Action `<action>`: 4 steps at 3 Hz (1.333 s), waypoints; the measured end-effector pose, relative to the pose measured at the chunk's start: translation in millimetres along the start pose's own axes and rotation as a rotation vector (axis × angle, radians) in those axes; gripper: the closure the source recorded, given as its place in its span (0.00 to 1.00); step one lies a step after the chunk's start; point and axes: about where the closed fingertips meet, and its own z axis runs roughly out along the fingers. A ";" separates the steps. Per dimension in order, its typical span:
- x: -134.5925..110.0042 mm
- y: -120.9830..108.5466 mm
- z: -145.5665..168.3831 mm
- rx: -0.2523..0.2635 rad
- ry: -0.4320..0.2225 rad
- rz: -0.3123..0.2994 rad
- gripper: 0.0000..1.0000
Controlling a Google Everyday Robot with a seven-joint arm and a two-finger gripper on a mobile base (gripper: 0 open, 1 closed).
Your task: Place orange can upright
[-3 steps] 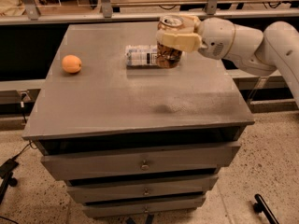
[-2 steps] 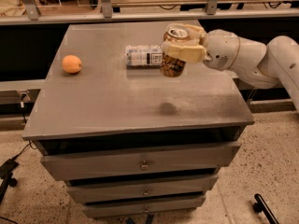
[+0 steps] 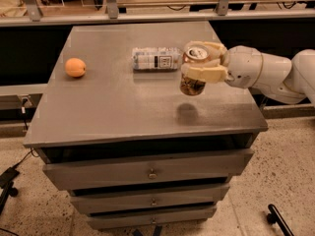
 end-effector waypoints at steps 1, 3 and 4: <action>15.2 8.2 -10.1 0.003 0.015 -0.001 0.53; 30.8 16.3 -15.7 0.018 0.003 0.038 0.06; 30.3 16.8 -13.8 0.015 0.002 0.037 0.00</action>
Offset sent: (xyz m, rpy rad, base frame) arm -0.0187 -0.0246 -0.0619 0.0417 0.0945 -0.0502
